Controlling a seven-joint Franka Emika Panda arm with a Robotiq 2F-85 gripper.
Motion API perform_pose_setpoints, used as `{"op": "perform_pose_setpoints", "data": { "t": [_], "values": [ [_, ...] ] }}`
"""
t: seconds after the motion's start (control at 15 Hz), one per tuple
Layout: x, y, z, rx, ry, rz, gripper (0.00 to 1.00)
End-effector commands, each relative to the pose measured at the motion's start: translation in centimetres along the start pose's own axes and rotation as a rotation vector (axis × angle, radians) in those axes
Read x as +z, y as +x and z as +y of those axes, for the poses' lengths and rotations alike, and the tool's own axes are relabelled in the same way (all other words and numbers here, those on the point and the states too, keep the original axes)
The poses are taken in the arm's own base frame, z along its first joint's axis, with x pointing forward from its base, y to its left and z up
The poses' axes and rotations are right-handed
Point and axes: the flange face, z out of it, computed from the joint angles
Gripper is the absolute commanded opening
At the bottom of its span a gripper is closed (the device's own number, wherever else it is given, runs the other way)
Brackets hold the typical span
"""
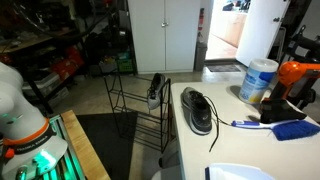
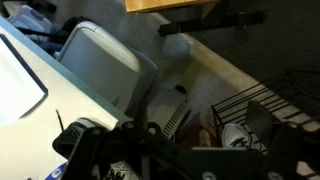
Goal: Remove the shoe from the table and put it on the top rack of the shoe rack next to the shoe on the shoe rack
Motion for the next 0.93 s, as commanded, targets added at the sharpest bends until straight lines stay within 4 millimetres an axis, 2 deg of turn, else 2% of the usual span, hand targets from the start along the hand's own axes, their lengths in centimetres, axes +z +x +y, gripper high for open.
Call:
{"op": "perform_pose_setpoints", "data": {
  "t": [0.0, 0.2, 0.33, 0.53, 0.73, 0.87],
  "values": [
    [3.6, 4.2, 5.5, 0.144, 0.117, -0.059, 1.0],
    [7.8, 7.2, 10.8, 0.271, 0.213, -0.082, 1.0],
    [10.3, 9.2, 13.4, 0.36, 0.283, -0.085, 1.0],
    [13.4, 11.7, 15.7, 0.483, 0.391, -0.081, 1.0],
    [14.9, 13.5, 17.7, 0.596, 0.503, -0.062, 1.0],
    [15.2, 14.6, 18.4, 0.673, 0.577, -0.036, 1.0]
  ]
}}
